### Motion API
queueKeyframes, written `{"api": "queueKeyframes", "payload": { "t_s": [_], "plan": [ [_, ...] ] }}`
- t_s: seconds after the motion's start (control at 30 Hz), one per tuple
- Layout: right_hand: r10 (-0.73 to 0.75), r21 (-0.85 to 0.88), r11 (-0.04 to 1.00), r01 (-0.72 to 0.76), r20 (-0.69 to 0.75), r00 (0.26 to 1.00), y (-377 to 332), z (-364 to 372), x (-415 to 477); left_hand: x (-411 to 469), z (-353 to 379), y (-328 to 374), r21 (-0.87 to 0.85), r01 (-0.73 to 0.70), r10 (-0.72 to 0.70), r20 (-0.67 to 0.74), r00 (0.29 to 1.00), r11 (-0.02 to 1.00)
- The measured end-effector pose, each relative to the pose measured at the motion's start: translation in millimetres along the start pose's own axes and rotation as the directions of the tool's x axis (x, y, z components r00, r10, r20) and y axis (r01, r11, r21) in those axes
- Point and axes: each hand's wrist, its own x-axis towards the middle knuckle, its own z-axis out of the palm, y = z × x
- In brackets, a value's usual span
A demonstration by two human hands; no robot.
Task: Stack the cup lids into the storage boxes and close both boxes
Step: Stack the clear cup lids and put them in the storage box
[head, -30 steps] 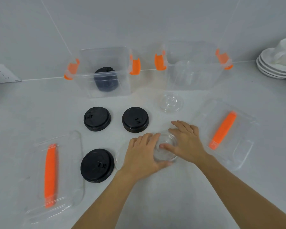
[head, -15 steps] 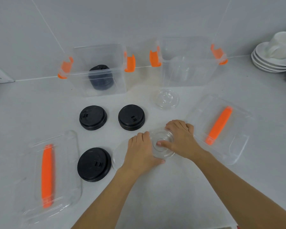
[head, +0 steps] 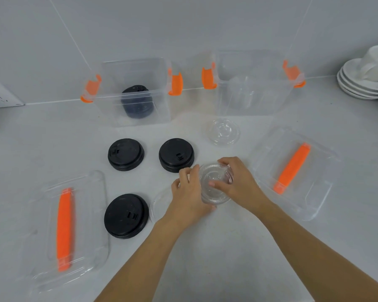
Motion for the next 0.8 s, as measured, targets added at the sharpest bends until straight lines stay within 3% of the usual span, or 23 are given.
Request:
{"api": "queueKeyframes", "payload": {
  "t_s": [0.17, 0.47, 0.8],
  "plan": [
    [-0.014, 0.067, 0.998, 0.018, -0.055, 0.998, -13, -3, 6, -4, -15, 5, -0.106, -0.006, 0.001, -0.051, 0.999, 0.994],
    [-0.094, 0.076, 0.993, 0.095, -0.027, 0.995, -54, 9, 14, -25, -54, 2, -0.074, 0.028, -0.039, -0.148, 0.988, 0.997],
    [-0.123, 0.035, 0.992, 0.118, 0.193, 0.973, -73, 50, 9, -64, -59, -33, -0.216, 0.117, -0.161, -0.199, 0.967, 0.969]
  ]
}}
